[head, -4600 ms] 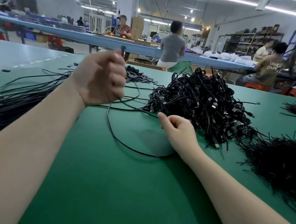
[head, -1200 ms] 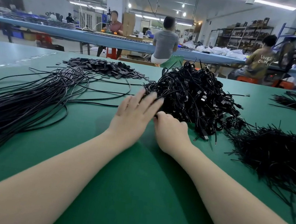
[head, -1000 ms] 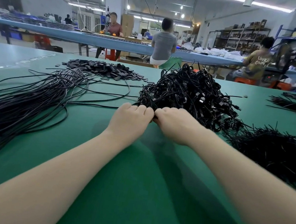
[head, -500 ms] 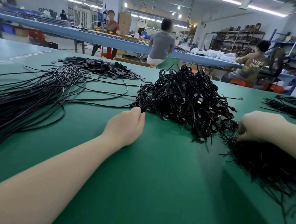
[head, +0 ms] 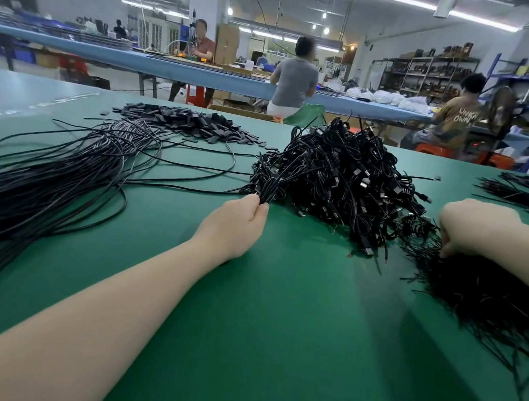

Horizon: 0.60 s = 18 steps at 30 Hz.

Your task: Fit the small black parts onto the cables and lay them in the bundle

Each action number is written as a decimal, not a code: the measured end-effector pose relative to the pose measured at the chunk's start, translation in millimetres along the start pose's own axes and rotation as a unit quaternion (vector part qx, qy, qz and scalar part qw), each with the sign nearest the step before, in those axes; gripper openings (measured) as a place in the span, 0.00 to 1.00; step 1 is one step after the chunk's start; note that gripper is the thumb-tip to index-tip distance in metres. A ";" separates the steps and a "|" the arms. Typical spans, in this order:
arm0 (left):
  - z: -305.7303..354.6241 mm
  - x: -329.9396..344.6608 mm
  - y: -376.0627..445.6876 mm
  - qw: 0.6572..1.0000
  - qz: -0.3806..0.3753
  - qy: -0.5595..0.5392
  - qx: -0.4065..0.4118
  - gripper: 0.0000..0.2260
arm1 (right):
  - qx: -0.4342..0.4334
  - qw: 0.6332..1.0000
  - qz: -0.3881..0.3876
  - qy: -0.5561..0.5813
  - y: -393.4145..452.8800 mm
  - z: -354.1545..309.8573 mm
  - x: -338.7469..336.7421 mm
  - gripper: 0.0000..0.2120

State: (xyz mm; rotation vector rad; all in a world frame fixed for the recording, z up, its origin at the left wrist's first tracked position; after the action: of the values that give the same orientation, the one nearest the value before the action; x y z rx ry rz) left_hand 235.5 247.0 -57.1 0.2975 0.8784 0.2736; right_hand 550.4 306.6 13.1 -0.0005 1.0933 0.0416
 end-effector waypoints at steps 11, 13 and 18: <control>-2.1 2.3 0.9 1.000 -0.014 -0.020 -0.011 0.17 | 0.005 0.995 0.073 0.066 2.3 12.7 -20.3 0.10; -3.9 2.7 1.9 0.999 -0.015 -0.030 -0.015 0.17 | -0.015 0.980 0.158 0.120 -3.8 8.3 -39.5 0.12; -7.2 7.3 5.4 0.998 -0.031 -0.053 -0.014 0.17 | -0.129 0.859 0.346 0.354 -51.9 -45.6 -90.4 0.05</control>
State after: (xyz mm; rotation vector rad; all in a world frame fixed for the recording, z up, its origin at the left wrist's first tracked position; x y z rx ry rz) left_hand 233.7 255.6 -64.7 0.2565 0.7779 0.2107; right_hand 470.2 250.7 71.4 0.1486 1.7714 0.9016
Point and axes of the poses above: each hand's wrist, its own y-axis towards the middle knuckle, its own x-axis out of the palm, z = x × y, the point moved 9 cm from there along y, towards the middle knuckle
